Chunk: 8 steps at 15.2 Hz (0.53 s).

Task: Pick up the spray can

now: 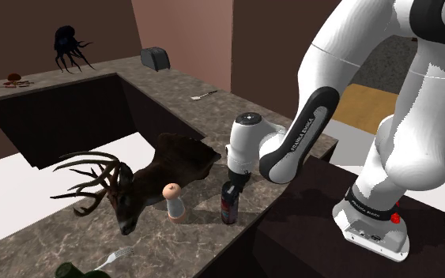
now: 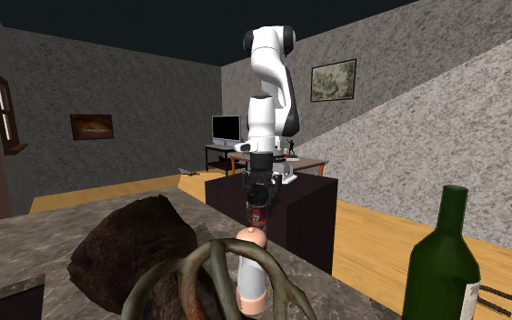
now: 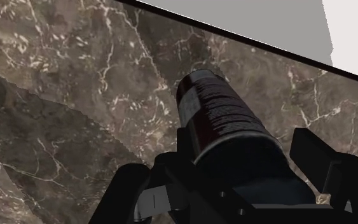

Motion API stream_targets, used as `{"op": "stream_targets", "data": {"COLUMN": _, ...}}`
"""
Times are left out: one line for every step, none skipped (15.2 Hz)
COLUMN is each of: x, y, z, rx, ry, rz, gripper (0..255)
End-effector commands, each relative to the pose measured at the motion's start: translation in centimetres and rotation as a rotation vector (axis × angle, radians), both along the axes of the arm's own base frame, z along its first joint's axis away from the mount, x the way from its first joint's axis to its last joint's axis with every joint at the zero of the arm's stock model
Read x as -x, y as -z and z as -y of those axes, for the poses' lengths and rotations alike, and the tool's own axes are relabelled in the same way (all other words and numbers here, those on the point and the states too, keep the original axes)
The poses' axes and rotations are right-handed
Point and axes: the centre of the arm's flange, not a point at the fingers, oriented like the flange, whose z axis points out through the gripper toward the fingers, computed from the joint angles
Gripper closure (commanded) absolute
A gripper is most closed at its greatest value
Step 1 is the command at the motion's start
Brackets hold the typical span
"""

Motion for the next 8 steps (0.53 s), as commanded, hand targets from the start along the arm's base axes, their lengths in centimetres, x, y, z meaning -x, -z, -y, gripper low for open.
{"op": "stream_targets", "data": {"x": 0.1, "y": -0.4, "z": 0.1, "rx": 0.001, "ry": 0.000, "rz": -0.003, "gripper": 255}}
{"op": "stream_targets", "data": {"x": 0.1, "y": -1.0, "z": 0.1, "rx": 0.001, "ry": 0.000, "rz": -0.003, "gripper": 255}}
{"op": "stream_targets", "data": {"x": 0.1, "y": -1.5, "z": 0.1, "rx": 0.001, "ry": 0.000, "rz": -0.003, "gripper": 255}}
{"op": "stream_targets", "data": {"x": 0.1, "y": -2.0, "z": 0.1, "rx": 0.001, "ry": 0.000, "rz": -0.003, "gripper": 255}}
{"op": "stream_targets", "data": {"x": 0.1, "y": -2.5, "z": 0.1, "rx": 0.001, "ry": 0.000, "rz": -0.003, "gripper": 255}}
{"op": "stream_targets", "data": {"x": 0.1, "y": -3.1, "z": 0.1, "rx": 0.001, "ry": 0.000, "rz": -0.003, "gripper": 255}}
{"op": "stream_targets", "data": {"x": 0.1, "y": -3.6, "z": 0.1, "rx": 0.001, "ry": 0.000, "rz": -0.003, "gripper": 255}}
{"op": "stream_targets", "data": {"x": 0.1, "y": -4.1, "z": 0.1, "rx": 0.001, "ry": 0.000, "rz": -0.003, "gripper": 255}}
